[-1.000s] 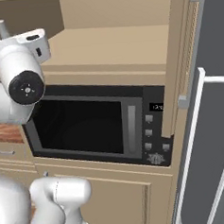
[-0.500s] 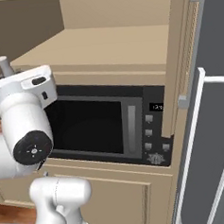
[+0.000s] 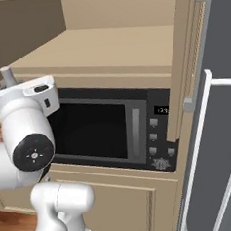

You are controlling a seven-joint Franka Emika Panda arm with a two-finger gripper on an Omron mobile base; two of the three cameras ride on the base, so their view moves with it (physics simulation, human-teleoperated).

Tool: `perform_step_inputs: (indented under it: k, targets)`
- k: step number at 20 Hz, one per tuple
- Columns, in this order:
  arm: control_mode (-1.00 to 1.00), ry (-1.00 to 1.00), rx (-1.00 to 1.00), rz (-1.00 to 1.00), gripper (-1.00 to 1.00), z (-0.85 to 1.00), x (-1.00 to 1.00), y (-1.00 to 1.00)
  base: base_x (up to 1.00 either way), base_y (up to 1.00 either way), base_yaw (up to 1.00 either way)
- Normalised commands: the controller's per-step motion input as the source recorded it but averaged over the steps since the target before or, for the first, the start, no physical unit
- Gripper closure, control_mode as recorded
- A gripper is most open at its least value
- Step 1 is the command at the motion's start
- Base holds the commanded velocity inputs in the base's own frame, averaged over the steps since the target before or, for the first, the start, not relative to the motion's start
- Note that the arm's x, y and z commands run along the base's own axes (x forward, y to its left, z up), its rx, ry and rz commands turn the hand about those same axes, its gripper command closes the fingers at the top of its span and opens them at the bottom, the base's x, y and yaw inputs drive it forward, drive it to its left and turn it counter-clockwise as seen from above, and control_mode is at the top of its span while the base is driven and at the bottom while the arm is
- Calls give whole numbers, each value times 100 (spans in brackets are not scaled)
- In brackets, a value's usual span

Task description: There is a bowl on the dining counter. Grab a lemon wedge from the fridge and place it in the bowl. Then get the liquor bottle and glass cup from the cabinet and place them next to the bowl.

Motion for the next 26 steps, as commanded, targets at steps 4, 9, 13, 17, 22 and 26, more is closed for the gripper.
perform_step_inputs:
  k: [4, 9, 13, 17, 22, 26]
  targets:
    - [100, 0, 0, 0, 100, 0, 0, 0, -40, 0, 0]
    - [100, 0, 0, 0, 100, 0, 0, 0, -96, 0, -2]
    - [100, 0, 0, 0, 100, 0, 0, 0, -99, 0, -8]
    - [100, 0, 0, 0, 100, 0, 0, 0, -98, -16, -32]
    - [100, 0, 0, 0, 100, 0, 0, 0, -68, -24, -57]
    - [100, 0, 0, 0, 100, 0, 0, 0, -56, -33, -63]
